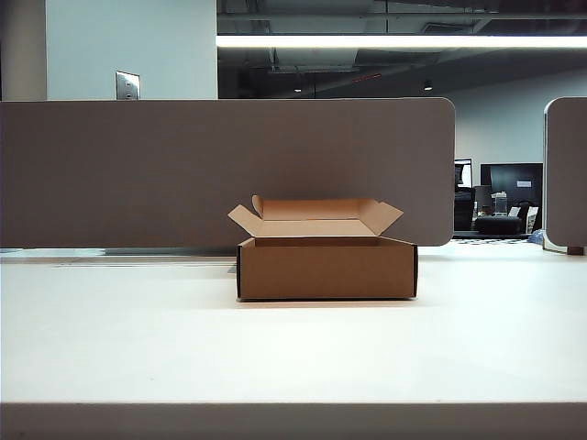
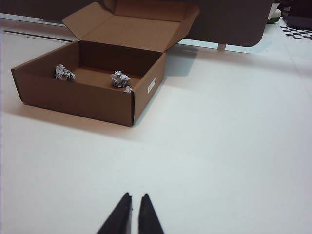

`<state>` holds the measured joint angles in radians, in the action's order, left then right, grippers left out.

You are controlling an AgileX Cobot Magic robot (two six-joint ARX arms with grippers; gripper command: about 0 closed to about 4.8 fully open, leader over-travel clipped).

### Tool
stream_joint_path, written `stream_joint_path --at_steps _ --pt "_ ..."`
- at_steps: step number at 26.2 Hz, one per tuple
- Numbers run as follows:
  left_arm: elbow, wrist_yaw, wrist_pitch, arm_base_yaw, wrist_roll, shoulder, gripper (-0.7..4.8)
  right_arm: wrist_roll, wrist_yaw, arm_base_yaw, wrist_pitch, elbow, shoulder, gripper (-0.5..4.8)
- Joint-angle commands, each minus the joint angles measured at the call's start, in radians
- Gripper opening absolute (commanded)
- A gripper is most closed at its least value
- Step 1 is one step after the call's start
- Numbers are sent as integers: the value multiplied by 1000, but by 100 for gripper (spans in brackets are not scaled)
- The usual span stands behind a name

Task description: Pick up all the paper balls on the table and put them in the paper box.

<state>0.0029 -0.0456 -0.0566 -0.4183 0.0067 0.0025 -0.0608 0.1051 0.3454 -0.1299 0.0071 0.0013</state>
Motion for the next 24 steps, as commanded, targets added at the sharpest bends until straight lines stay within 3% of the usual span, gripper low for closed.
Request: stream_joint_path --at_steps 1,6,24 --pt "3 6 23 46 3 0 -6 8 1 0 6 -5 -3 41" --pt "3 -67 -5 49 4 0 -2 8 1 0 6 -5 -3 41" --pt "3 -66 -17 49 4 0 -2 8 1 0 6 -5 -3 41"
